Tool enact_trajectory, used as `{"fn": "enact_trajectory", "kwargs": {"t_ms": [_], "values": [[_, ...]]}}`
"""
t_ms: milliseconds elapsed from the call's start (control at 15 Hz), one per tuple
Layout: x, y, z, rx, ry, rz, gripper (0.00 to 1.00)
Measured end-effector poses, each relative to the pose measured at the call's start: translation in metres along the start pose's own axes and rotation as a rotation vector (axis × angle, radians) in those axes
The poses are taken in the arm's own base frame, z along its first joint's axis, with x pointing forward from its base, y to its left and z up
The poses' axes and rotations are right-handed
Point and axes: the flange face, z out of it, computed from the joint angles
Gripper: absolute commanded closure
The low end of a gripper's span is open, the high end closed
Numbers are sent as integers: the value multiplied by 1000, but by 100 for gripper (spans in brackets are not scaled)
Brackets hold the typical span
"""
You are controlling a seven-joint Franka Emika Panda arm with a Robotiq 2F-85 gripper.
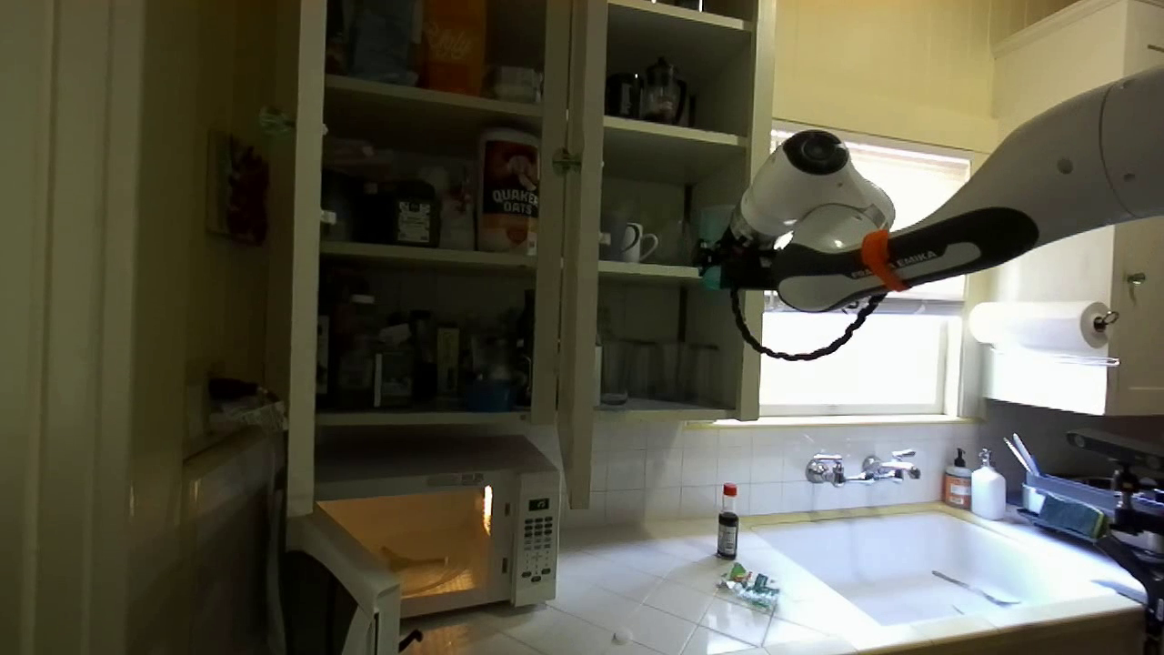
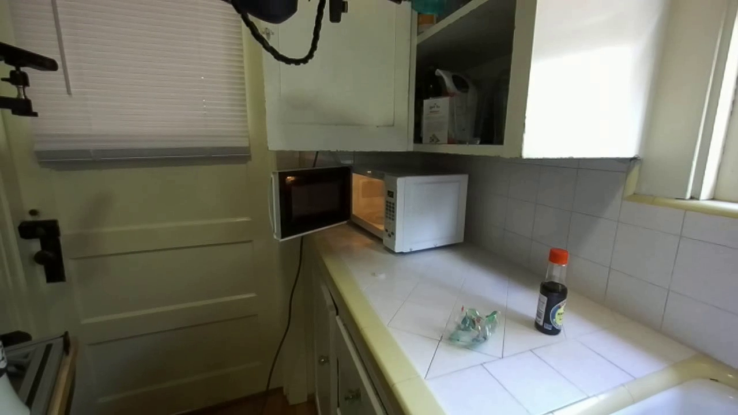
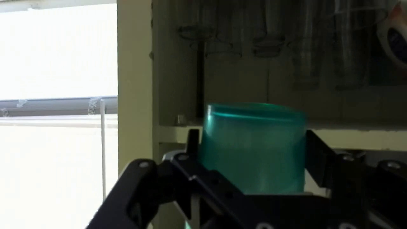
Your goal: Move the blue cup to the bottom shelf
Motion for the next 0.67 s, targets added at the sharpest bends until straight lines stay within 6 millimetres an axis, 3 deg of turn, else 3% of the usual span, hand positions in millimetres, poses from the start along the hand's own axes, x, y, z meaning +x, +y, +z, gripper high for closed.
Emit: {"fn": "enact_trajectory", "kwargs": {"t_ms": [400,667], "values": [[-87,-12,-5,-3,-95,19,47],[-113,-8,6,-11,-118,68,47]]}}
